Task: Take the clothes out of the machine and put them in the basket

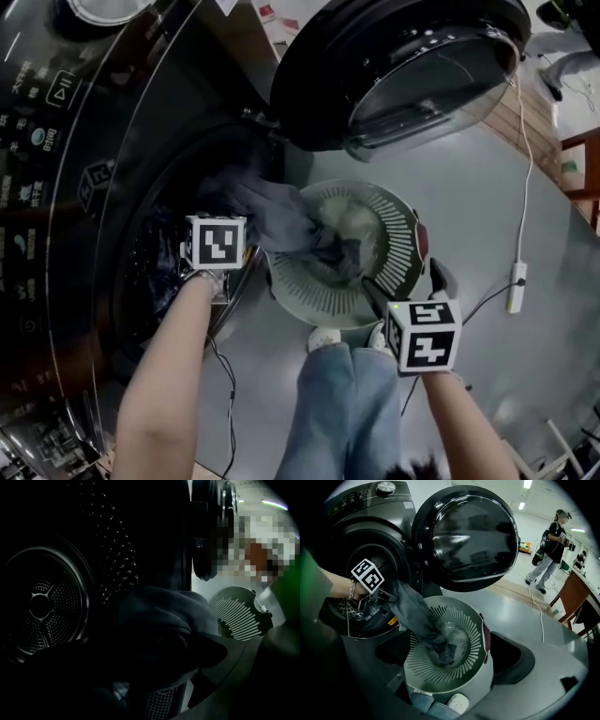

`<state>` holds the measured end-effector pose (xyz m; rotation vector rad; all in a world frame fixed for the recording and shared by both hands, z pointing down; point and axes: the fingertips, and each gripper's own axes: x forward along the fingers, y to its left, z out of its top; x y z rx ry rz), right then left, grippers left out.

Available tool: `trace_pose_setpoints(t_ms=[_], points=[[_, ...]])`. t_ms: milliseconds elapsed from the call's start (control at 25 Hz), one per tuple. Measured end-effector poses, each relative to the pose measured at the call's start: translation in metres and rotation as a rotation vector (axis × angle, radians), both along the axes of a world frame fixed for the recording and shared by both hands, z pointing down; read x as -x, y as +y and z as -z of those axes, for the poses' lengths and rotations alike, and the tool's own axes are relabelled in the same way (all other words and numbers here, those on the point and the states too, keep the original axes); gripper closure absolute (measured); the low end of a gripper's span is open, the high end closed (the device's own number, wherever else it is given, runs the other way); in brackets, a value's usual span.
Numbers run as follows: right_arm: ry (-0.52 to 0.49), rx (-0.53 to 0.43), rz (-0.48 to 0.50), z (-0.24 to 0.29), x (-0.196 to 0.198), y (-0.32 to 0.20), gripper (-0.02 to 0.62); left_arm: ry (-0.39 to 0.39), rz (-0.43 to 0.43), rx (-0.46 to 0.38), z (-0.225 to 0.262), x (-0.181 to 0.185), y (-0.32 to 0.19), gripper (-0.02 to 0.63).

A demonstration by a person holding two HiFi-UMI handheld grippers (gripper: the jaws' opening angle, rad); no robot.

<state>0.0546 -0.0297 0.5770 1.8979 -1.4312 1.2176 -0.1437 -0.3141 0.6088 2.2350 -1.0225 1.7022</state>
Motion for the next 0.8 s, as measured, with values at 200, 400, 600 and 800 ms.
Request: trace_pose_setpoints(t_ms=[200,400,600,800], points=[[0.000,0.006,-0.012,-0.003,-0.002,-0.001,0.063,0.009,0.029,0.031,-0.008,0.000,-0.001,0.100],[0.003,-0.006,-0.012,0.002,-0.004,-0.005,0.063,0.042,-0.009,-0.006,0.001,-0.006,0.011,0.422],[0.023,-0.024,-0.011,0.012,-0.009,-0.005,0.063,0.083,0.004,-0.021,0.014,-0.007,0.025,0.506],[0.048,-0.022,-0.042,0.024,-0.020,0.008,0.063,0.145,0.029,-0.040,0.041,-0.002,0.052,0.515]])
